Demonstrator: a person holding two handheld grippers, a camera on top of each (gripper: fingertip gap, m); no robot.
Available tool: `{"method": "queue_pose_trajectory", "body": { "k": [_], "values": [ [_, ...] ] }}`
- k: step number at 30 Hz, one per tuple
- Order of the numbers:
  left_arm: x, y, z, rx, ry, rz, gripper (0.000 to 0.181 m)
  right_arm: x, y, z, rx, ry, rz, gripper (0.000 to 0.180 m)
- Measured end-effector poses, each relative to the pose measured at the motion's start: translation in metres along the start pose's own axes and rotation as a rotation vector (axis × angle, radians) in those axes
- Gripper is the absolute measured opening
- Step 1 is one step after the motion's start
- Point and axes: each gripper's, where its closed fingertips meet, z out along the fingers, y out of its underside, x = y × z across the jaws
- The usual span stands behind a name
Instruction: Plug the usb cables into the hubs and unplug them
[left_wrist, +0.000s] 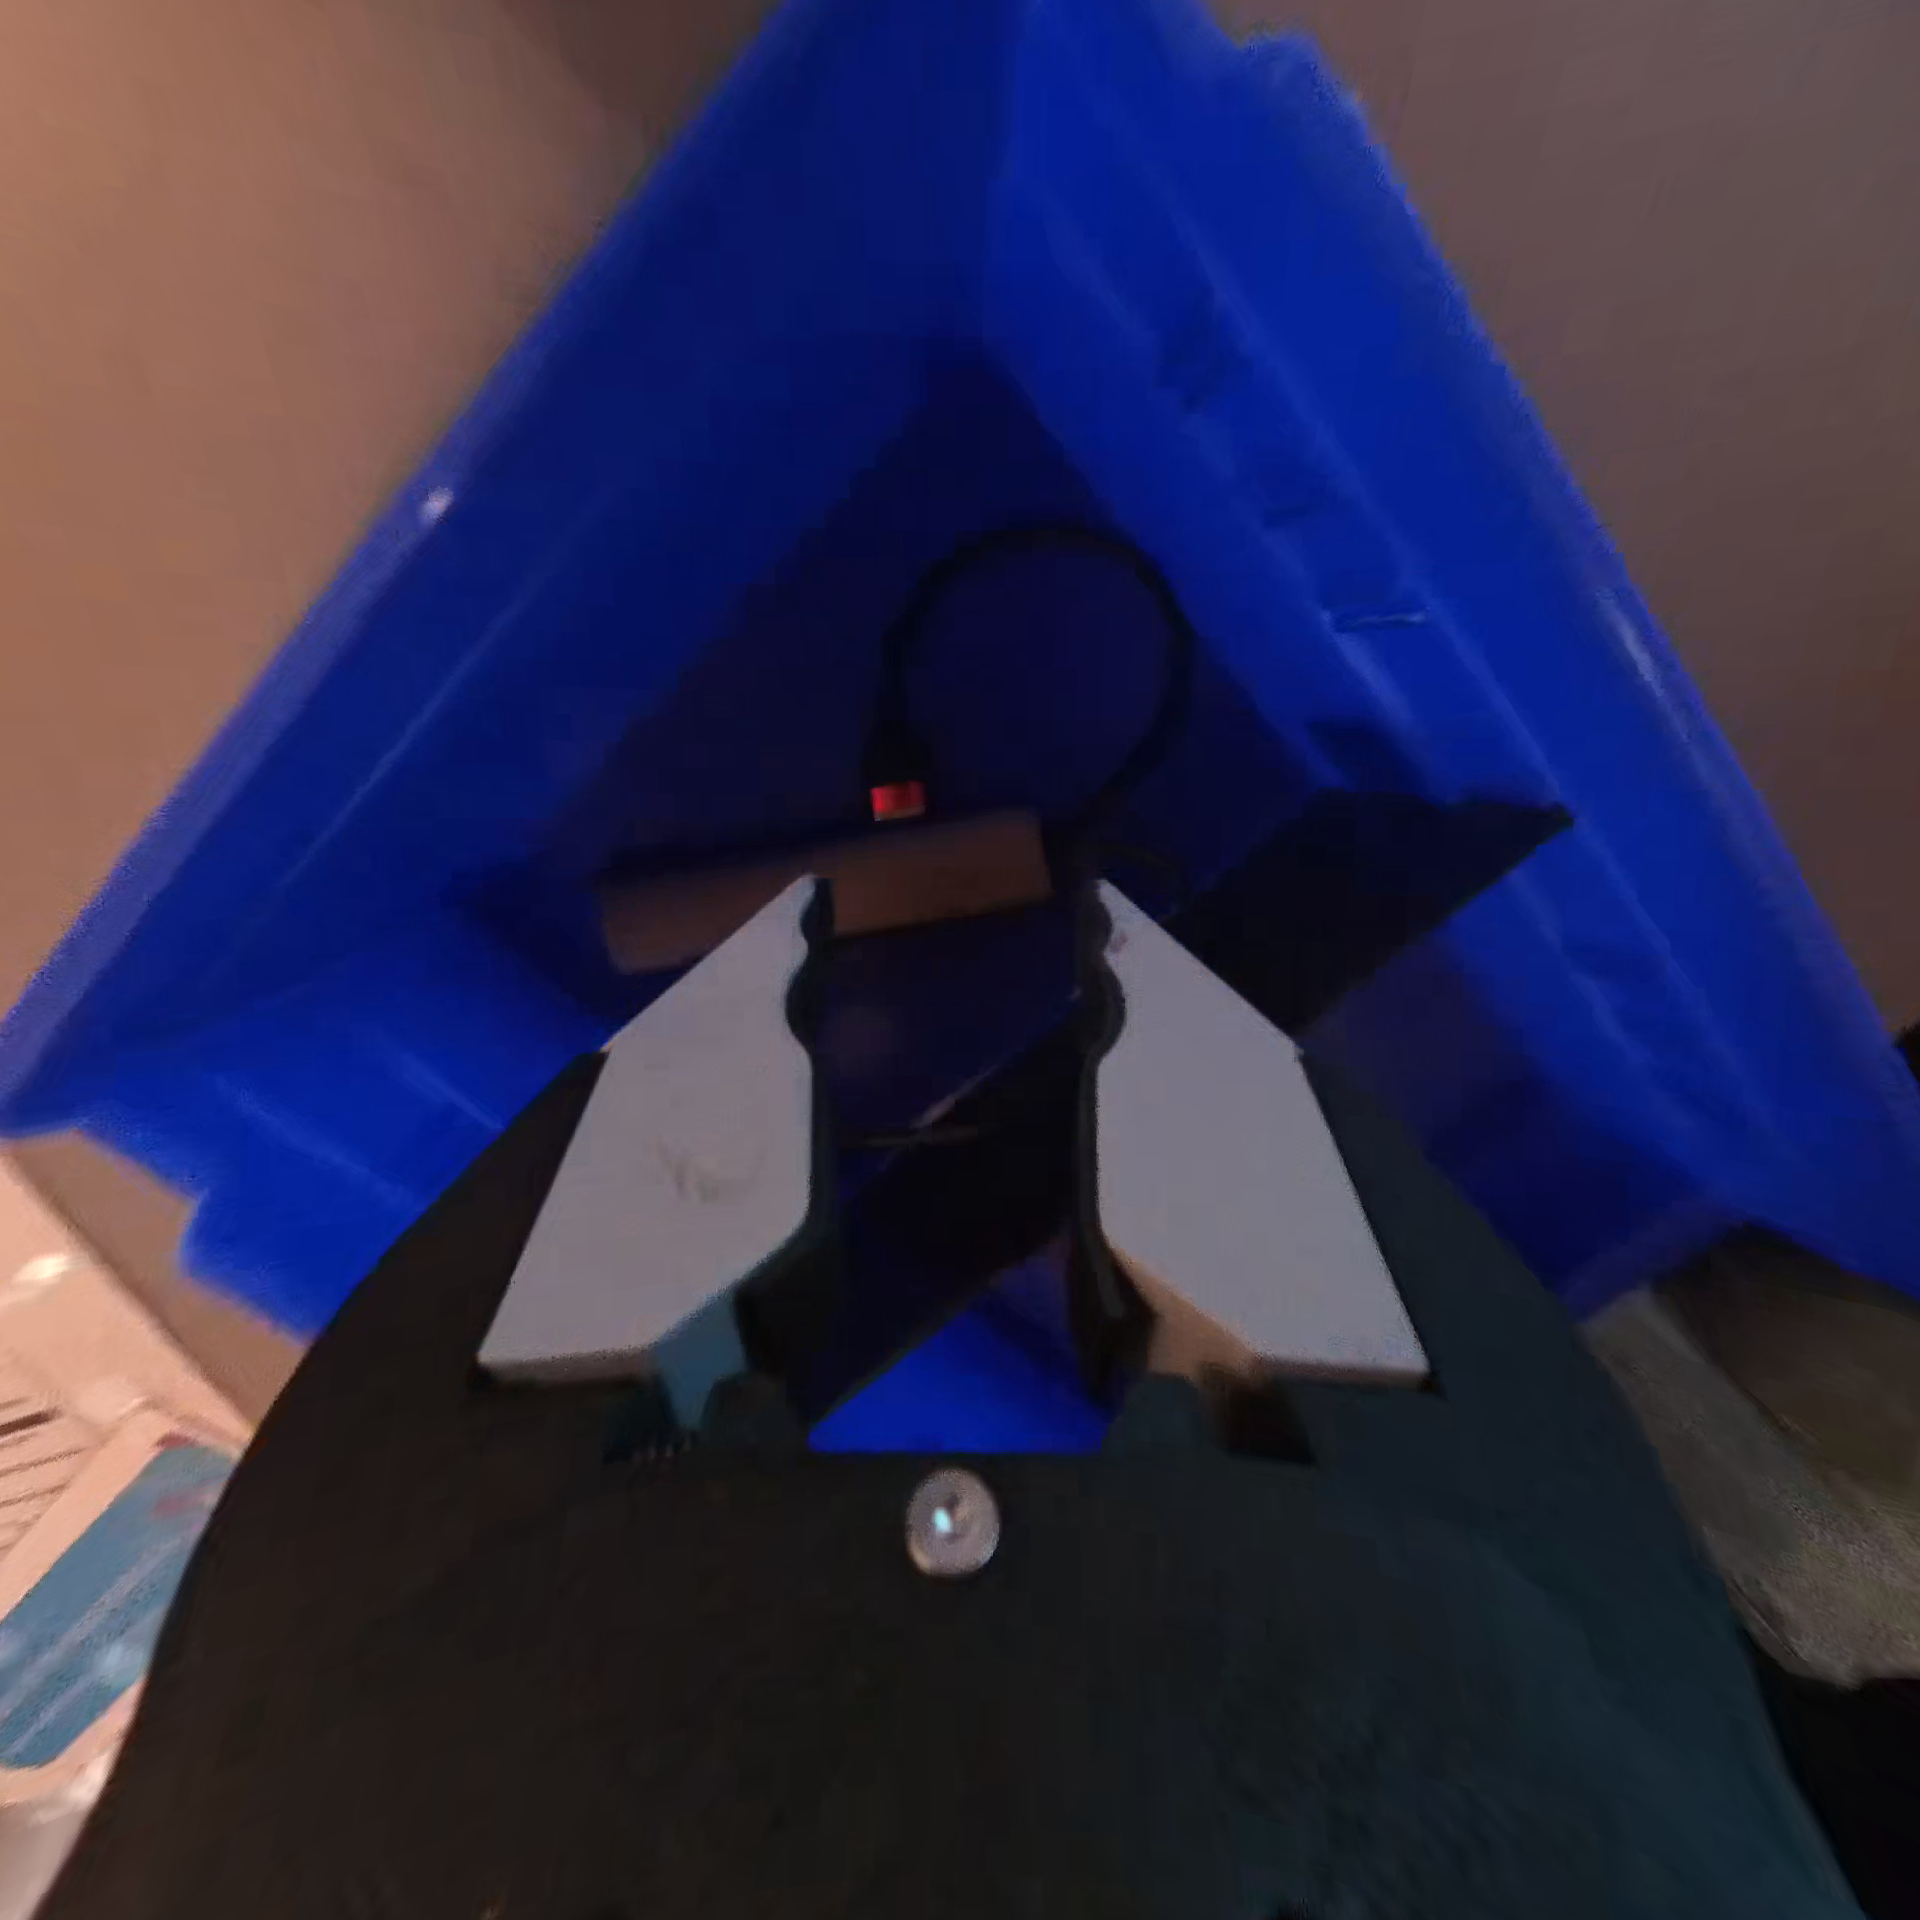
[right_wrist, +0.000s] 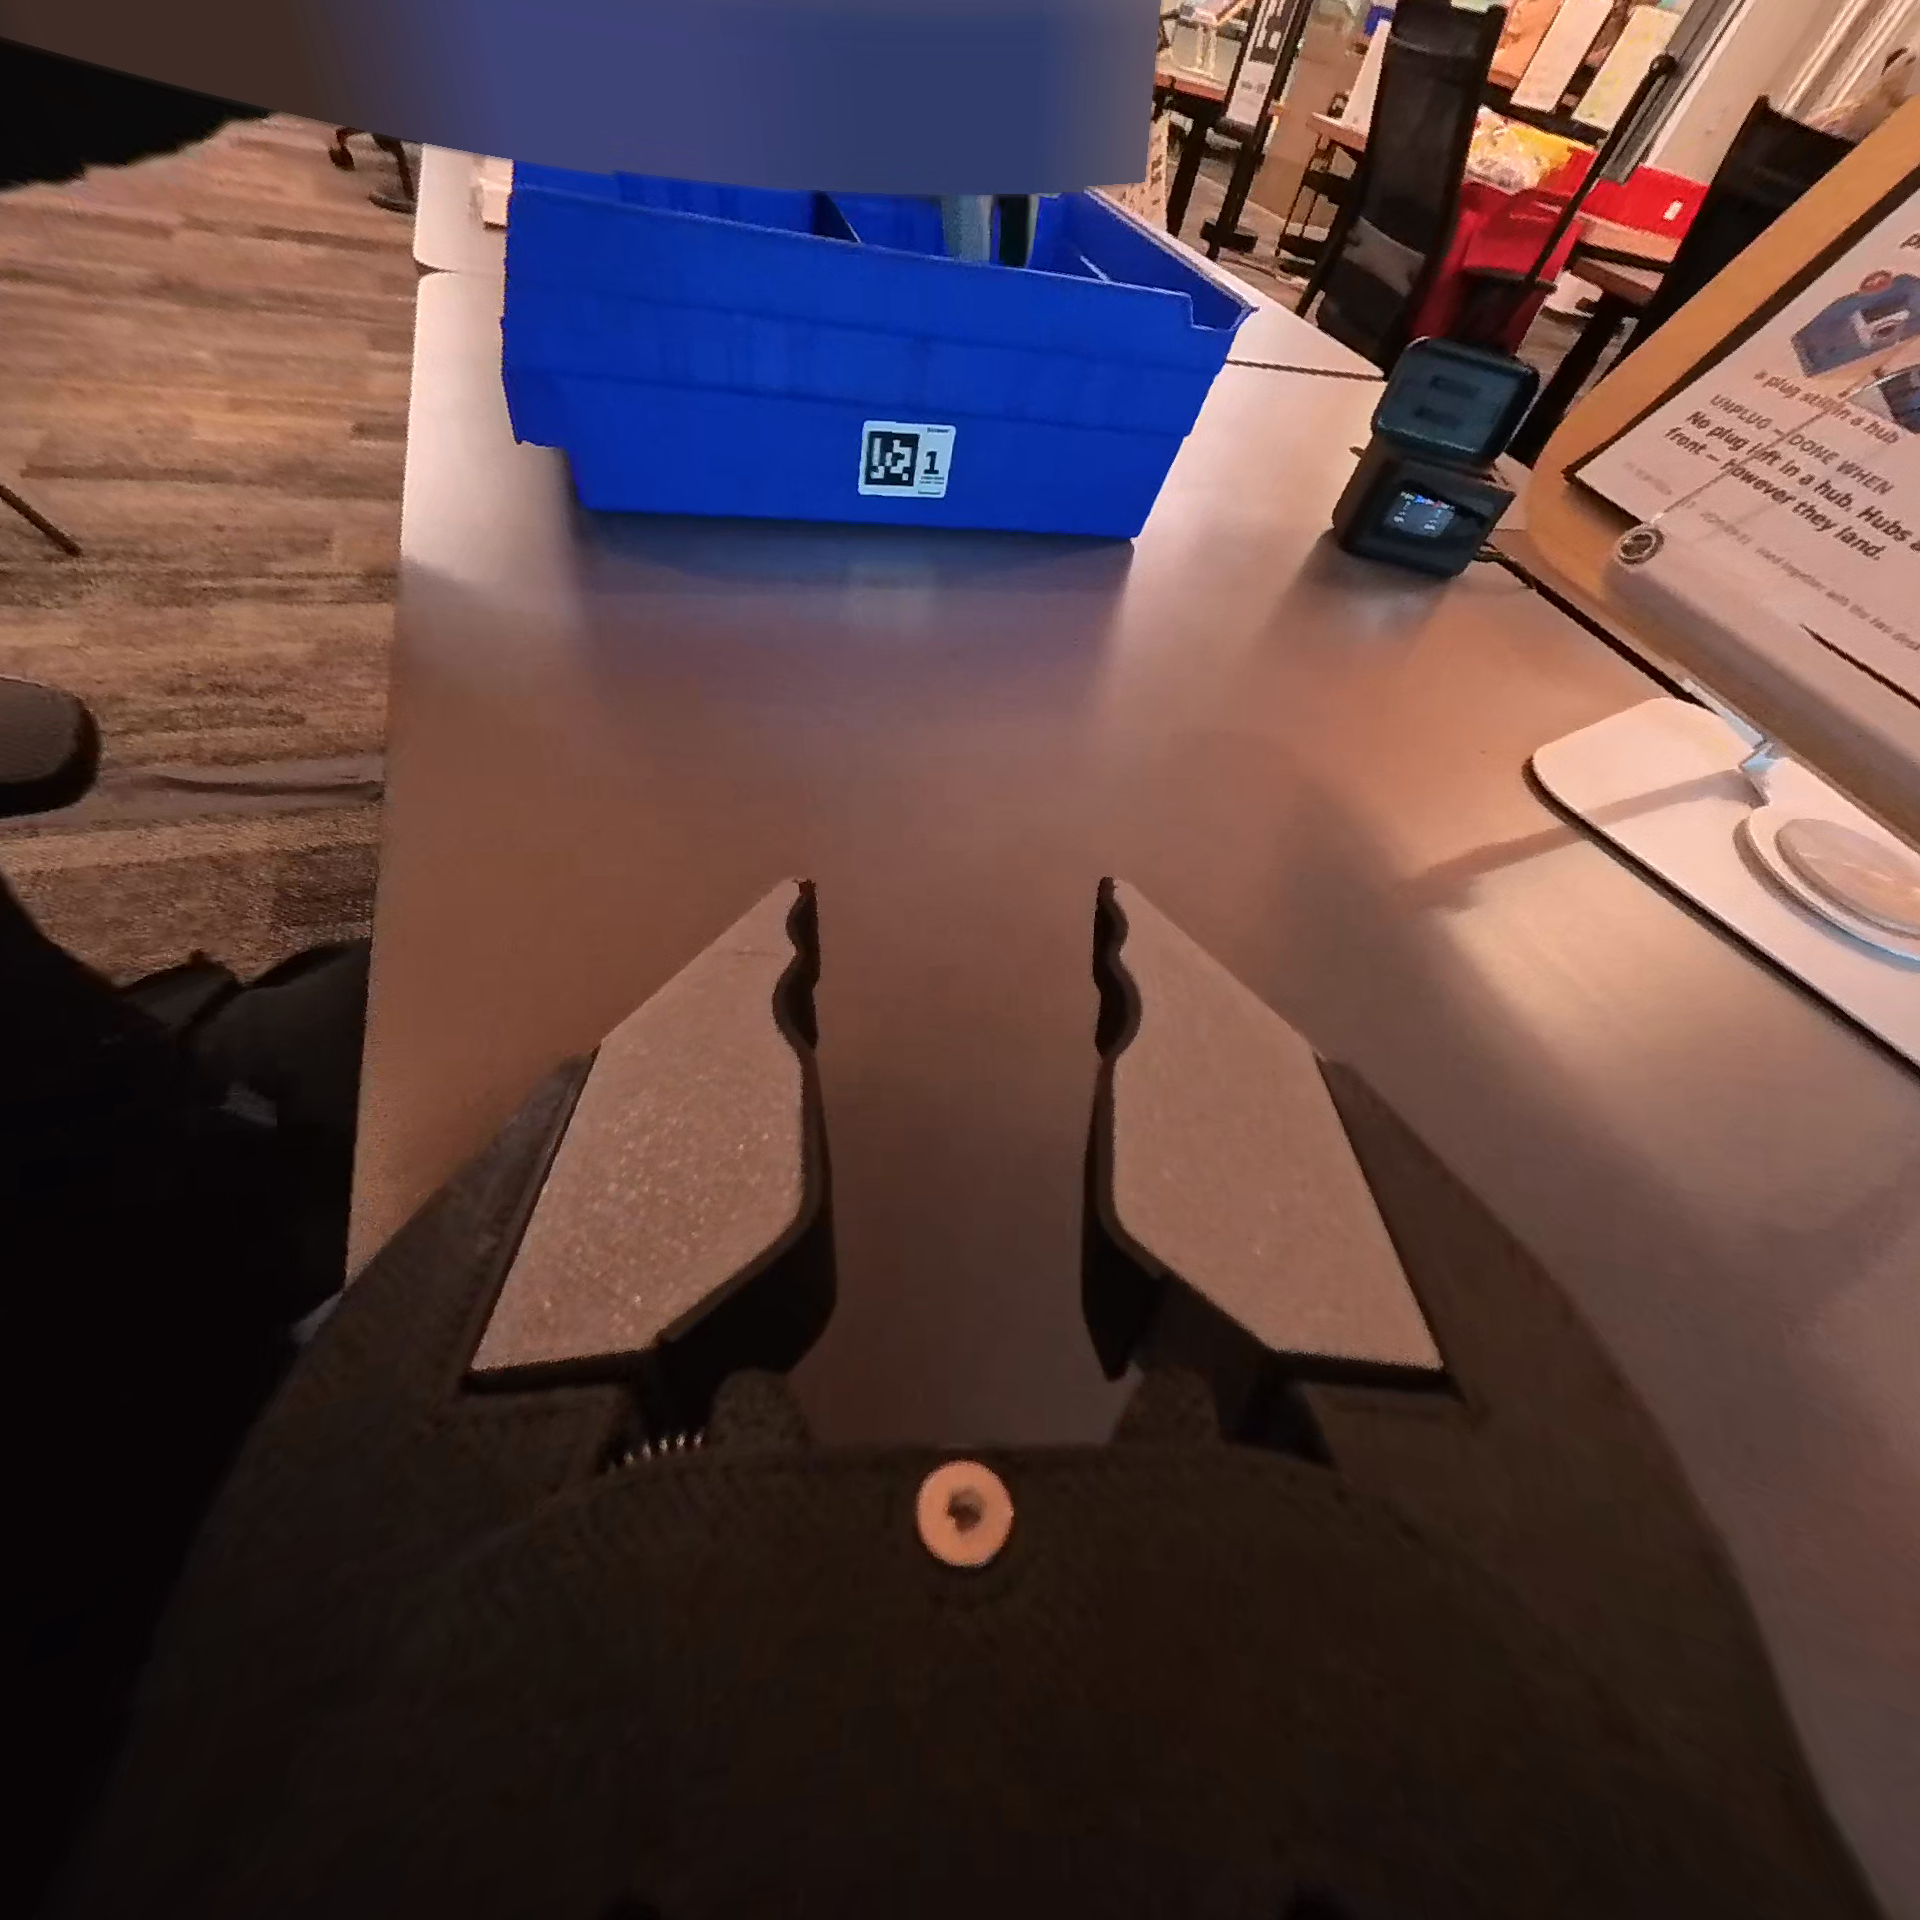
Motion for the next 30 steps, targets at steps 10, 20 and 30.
{"method": "queue_pose_trajectory", "body": {
  "k": [10,20,30],
  "values": [
    [0.026,-0.009,0.037,-0.214,0.027,-0.028,0.069,-0.006,-0.002,-0.002,0.011,0.015,-0.050,0.048],
    [-0.008,0.000,0.057,-0.314,-0.087,-0.079,0.040,-0.015,-0.005,-0.006,0.024,0.019,-0.087,0.046],
    [-0.025,-0.018,-0.023,0.055,-0.330,-0.173,0.040,-0.010,-0.003,-0.009,0.018,0.047,-0.067,0.038]
  ]
}}
